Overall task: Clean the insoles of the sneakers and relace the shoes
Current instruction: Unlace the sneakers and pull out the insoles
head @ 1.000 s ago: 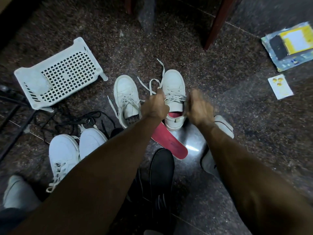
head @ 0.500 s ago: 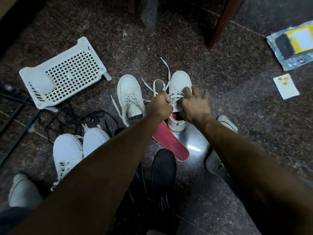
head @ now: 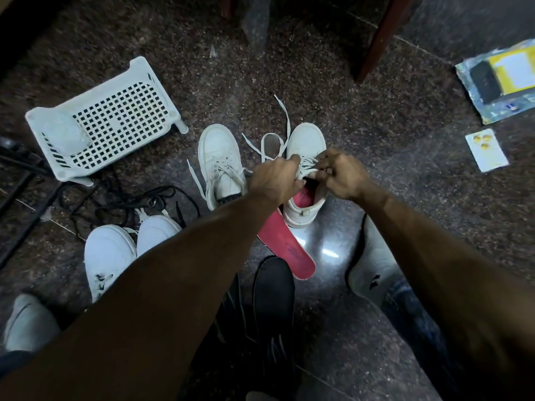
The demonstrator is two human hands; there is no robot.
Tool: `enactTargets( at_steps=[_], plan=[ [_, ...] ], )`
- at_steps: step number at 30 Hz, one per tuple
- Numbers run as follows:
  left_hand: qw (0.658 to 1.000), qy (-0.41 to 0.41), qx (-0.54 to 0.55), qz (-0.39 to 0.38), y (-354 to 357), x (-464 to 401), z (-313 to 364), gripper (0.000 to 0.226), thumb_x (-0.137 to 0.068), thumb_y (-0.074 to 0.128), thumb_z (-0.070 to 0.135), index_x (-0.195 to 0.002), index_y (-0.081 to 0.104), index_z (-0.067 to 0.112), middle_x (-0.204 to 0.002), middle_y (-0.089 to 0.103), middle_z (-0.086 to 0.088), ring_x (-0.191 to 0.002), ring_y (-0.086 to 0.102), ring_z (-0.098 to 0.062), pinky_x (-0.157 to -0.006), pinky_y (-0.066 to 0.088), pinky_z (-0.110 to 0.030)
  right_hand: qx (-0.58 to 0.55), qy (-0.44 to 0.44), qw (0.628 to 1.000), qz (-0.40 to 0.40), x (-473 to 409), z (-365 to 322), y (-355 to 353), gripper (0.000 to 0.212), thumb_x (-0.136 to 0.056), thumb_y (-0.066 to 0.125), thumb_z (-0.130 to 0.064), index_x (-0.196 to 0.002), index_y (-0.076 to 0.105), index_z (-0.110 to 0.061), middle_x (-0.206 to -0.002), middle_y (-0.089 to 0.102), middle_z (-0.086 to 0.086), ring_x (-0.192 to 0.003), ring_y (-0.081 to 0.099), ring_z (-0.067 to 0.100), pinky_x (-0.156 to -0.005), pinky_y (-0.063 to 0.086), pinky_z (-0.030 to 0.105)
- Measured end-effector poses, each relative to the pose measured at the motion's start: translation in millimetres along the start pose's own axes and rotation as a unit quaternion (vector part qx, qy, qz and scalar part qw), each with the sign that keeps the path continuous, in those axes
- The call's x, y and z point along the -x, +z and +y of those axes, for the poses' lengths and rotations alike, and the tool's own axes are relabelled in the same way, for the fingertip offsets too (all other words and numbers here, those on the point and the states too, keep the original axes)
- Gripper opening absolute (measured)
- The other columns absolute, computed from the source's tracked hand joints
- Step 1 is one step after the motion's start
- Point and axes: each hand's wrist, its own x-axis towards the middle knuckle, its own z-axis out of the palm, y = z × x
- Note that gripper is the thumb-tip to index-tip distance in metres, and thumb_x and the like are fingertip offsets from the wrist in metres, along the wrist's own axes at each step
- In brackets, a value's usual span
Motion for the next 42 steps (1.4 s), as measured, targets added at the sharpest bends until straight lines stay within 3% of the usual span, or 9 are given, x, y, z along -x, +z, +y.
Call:
enactTargets(
  at_steps=[5, 7, 11, 13, 15, 18, 23, 29, 42],
  plan=[
    [0.997, 0.01, 0.05, -0.056, -6, -8, -8, 0.029, -0.087, 0.055, 0.039, -0.099, 0.064, 0.014, -0.102, 0.066, -0.018, -0.099, 0.062, -0.038, -0.073, 0.044, -0.036, 0.175, -0.092, 0.969, 0.148, 24, -7, 9, 0.017, -0.086, 0.065, -0.023, -0.09, 0.055, -0.01, -0.092, 0.052, 0.012, -0.074, 0.056, 0.032, -0.051, 0.04, 0.033],
    [0.994, -0.002, 0.071, -0.086, -10, -12, -8, 0.028, -0.086, 0.057, 0.039, -0.094, 0.067, 0.015, -0.102, 0.067, -0.016, -0.099, 0.062, -0.035, -0.072, 0.041, -0.032, 0.204, -0.178, 0.955, 0.124, 32, -9, 10, 0.012, -0.083, 0.064, -0.018, -0.087, 0.056, -0.009, -0.082, 0.055, 0.011, -0.067, 0.058, 0.032, -0.045, 0.047, 0.037],
    [0.982, -0.051, 0.125, -0.13, -17, -17, -8, 0.022, -0.081, 0.063, 0.036, -0.084, 0.068, 0.015, -0.088, 0.07, -0.012, -0.086, 0.068, -0.029, -0.069, 0.047, -0.026, 0.289, -0.235, 0.924, -0.083, 39, -28, 2, 0.022, -0.073, 0.064, -0.017, -0.095, 0.065, -0.015, -0.088, 0.065, 0.007, -0.079, 0.065, 0.03, -0.062, 0.051, 0.035],
    [0.971, -0.079, 0.164, -0.157, -19, -18, -6, 0.022, -0.081, 0.064, 0.033, -0.076, 0.066, 0.011, -0.065, 0.07, -0.008, -0.06, 0.07, -0.022, -0.055, 0.051, -0.023, 0.333, -0.187, 0.908, -0.173, 36, -43, 0, 0.025, -0.079, 0.057, -0.017, -0.103, 0.063, -0.017, -0.102, 0.066, 0.008, -0.093, 0.064, 0.031, -0.069, 0.045, 0.033],
    [0.963, -0.096, 0.19, -0.166, -20, -19, -5, 0.022, -0.081, 0.064, 0.027, -0.074, 0.066, 0.007, -0.058, 0.069, -0.01, -0.048, 0.067, -0.021, -0.041, 0.043, -0.017, 0.326, -0.14, 0.907, -0.229, 25, -54, -1, 0.026, -0.086, 0.055, -0.017, -0.11, 0.061, -0.016, -0.112, 0.065, 0.01, -0.101, 0.062, 0.032, -0.07, 0.043, 0.034],
    [0.954, -0.111, 0.219, -0.173, -19, -19, -5, 0.018, -0.082, 0.061, 0.019, -0.077, 0.067, 0.003, -0.061, 0.069, -0.017, -0.05, 0.068, -0.027, -0.039, 0.044, -0.019, 0.358, -0.164, 0.887, -0.242, 9, -61, -2, 0.03, -0.093, 0.048, -0.017, -0.119, 0.06, -0.008, -0.122, 0.062, 0.014, -0.109, 0.061, 0.032, -0.08, 0.047, 0.036],
    [0.939, -0.129, 0.255, -0.193, -19, -21, -6, 0.015, -0.081, 0.064, 0.017, -0.081, 0.071, 0.004, -0.071, 0.072, -0.019, -0.068, 0.073, -0.032, -0.06, 0.06, -0.042, 0.393, -0.19, 0.864, -0.251, 6, -51, 9, 0.031, -0.097, 0.039, -0.018, -0.122, 0.055, -0.011, -0.125, 0.061, 0.007, -0.11, 0.061, 0.03, -0.08, 0.051, 0.041],
    [0.917, -0.145, 0.309, -0.206, -20, -19, -13, 0.014, -0.085, 0.065, 0.019, -0.087, 0.07, 0.006, -0.081, 0.073, -0.019, -0.07, 0.073, -0.028, -0.057, 0.057, -0.032, 0.404, -0.185, 0.853, -0.273, 2, -51, 10, 0.034, -0.098, 0.041, -0.019, -0.13, 0.052, -0.016, -0.139, 0.048, -0.001, -0.12, 0.056, 0.028, -0.088, 0.053, 0.043],
    [0.915, -0.139, 0.318, -0.204, -19, -16, -17, 0.015, -0.083, 0.066, 0.021, -0.091, 0.072, 0.009, -0.083, 0.074, -0.014, -0.063, 0.073, -0.024, -0.061, 0.058, -0.035, 0.462, -0.176, 0.815, -0.301, -2, -66, 8, 0.039, -0.097, 0.046, -0.017, -0.135, 0.048, -0.01, -0.141, 0.049, 0.005, -0.125, 0.052, 0.029, -0.092, 0.047, 0.041]
  ],
)
